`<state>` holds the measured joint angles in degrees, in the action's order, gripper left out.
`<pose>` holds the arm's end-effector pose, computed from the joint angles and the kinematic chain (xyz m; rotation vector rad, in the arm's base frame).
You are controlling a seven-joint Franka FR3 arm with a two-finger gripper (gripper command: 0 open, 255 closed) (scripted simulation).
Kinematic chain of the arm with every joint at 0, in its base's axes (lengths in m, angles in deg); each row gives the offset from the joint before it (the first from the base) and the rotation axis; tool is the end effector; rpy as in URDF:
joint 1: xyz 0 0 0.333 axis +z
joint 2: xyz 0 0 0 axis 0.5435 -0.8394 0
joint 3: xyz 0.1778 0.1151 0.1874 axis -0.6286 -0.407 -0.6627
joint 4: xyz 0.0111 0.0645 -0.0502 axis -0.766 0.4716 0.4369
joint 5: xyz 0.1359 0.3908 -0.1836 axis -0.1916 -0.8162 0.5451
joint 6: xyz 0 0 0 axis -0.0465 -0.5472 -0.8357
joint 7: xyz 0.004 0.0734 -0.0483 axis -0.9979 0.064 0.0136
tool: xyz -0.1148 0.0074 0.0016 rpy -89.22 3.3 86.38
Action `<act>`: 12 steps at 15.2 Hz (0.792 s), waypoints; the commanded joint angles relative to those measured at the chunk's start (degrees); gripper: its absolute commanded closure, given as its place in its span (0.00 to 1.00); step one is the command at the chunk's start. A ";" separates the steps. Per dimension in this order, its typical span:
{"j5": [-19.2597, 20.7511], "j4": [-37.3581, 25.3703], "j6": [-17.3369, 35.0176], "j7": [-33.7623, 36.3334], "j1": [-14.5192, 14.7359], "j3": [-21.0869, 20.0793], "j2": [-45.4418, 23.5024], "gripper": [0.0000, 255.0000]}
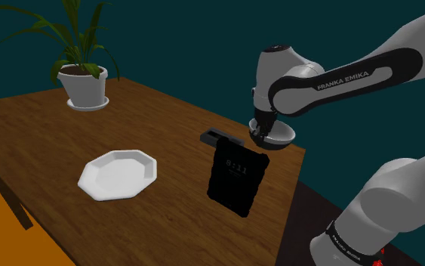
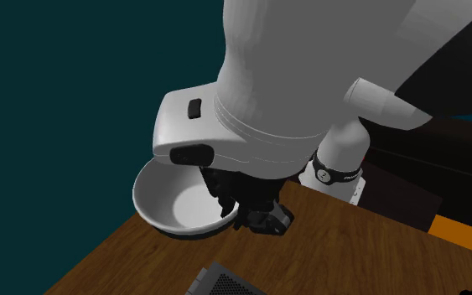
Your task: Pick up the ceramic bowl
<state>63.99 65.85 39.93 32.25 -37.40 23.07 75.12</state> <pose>0.4436 0.0428 0.3209 2.8826 0.2499 -0.0551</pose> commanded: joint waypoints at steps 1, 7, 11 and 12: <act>0.02 0.02 0.09 0.03 -0.01 -0.01 -0.07 1.00; -0.07 0.13 -0.13 -0.01 0.06 -0.01 0.27 1.00; -0.57 -1.86 -3.58 -0.99 0.29 0.31 1.84 1.00; -0.68 -2.39 -4.42 -1.22 0.33 0.39 2.18 1.00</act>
<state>63.37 63.92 36.28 31.31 -37.08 23.33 76.94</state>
